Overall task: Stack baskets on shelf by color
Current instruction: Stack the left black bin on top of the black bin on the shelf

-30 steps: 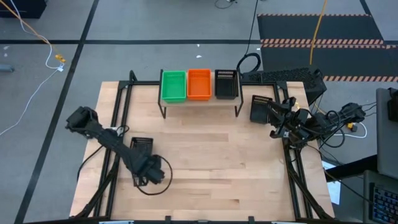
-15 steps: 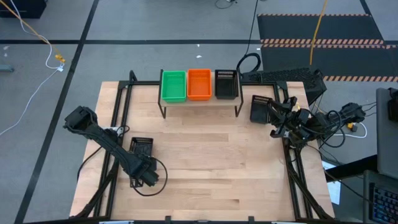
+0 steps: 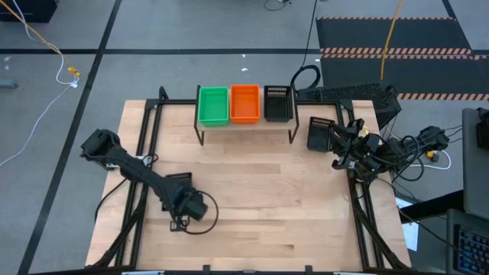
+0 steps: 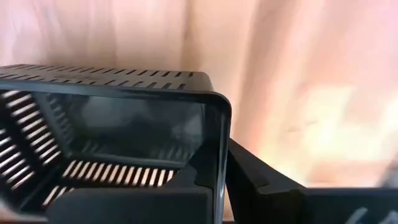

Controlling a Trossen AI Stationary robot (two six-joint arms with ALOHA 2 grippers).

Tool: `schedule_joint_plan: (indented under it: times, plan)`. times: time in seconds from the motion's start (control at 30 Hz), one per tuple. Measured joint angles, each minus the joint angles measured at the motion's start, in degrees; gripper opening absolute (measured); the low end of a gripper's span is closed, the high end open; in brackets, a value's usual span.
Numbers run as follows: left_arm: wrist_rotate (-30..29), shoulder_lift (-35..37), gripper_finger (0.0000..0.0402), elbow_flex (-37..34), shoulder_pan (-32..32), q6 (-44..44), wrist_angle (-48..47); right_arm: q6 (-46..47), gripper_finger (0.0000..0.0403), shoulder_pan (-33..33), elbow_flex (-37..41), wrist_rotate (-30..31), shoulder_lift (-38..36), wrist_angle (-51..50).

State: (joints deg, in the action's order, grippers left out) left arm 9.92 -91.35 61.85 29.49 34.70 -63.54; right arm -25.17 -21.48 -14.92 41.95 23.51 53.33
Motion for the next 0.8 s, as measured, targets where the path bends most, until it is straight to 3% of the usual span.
schedule_joint_plan:
  times: [0.37,0.53,0.8]
  plan:
    - [-0.1,0.0,0.0014,22.5,-7.3,0.8,-0.3,-0.5,0.0123,0.0,0.0,0.0,0.0,0.0]
    - [-2.1,0.0,0.0007,31.2,-11.8,-3.9,3.6,-1.0,0.0123,0.0,0.0,0.0,0.0,0.5]
    - [-2.9,-1.8,0.0007,39.0,-21.7,-14.4,13.5,-1.1,0.0123,0.0,0.0,0.0,0.0,0.7]
